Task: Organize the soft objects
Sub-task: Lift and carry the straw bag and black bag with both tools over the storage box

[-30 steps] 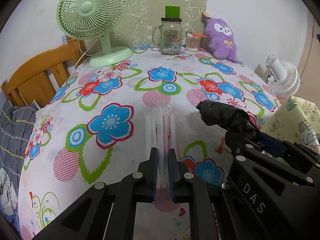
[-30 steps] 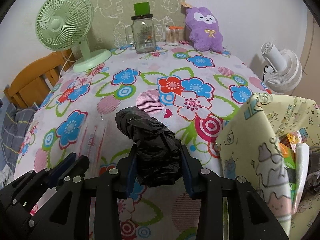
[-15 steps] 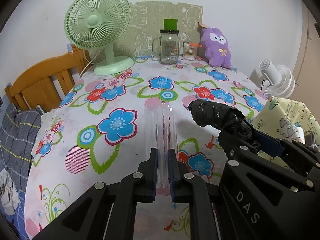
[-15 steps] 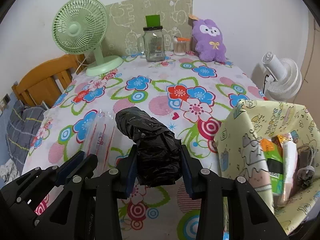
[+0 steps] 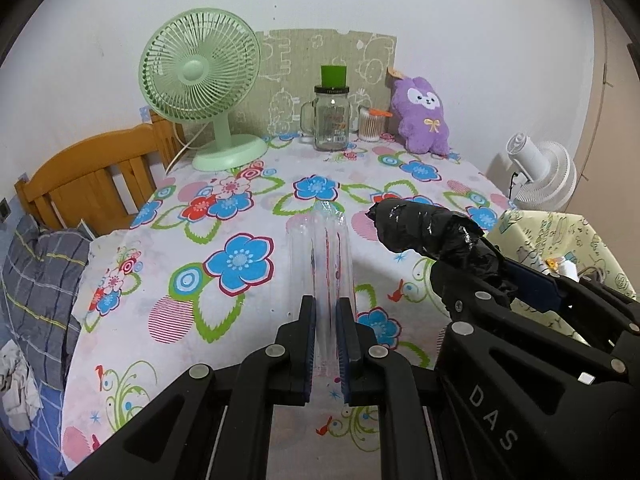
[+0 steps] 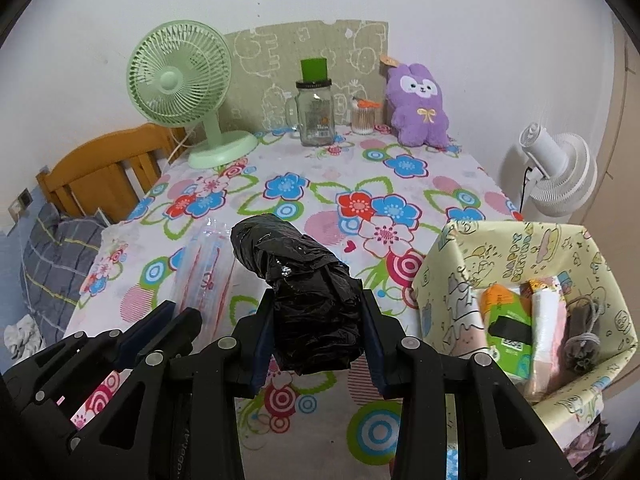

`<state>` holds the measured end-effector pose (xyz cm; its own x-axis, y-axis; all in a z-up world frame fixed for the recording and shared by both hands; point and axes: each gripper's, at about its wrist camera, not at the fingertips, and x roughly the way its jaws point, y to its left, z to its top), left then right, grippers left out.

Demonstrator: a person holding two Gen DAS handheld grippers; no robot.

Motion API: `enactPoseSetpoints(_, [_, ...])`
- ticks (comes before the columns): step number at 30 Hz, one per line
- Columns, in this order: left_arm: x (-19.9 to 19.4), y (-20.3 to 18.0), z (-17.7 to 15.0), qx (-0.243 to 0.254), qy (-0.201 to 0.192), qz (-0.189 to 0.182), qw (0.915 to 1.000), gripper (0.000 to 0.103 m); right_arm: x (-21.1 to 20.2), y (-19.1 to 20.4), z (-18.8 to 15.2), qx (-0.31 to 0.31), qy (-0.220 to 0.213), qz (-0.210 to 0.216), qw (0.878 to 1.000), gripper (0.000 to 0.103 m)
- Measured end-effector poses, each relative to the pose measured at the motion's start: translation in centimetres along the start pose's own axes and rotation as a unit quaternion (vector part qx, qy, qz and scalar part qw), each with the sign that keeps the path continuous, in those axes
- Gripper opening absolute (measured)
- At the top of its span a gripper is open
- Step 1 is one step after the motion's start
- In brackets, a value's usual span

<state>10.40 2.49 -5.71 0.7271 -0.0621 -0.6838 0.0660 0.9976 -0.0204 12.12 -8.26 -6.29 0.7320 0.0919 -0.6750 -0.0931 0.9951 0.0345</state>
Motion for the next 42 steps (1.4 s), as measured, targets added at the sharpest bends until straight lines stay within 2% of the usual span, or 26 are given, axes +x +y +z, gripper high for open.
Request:
enactPoseSetpoints(23, [-5.7, -1.8, 1.4, 0.013, -0.052, -0.004, 0.9985, 0.008, -6.3, -0.7, 1.3, -0.008, -0.053, 0.003, 0.999, 0.043])
enactPoseSetpoints(42, [-6.8, -6.0, 1.9, 0.028, -0.069, -0.031, 0.9967, 0.008, -8.6, -4.7, 1.3, 0.005, -0.072, -0.013, 0.997, 0.043])
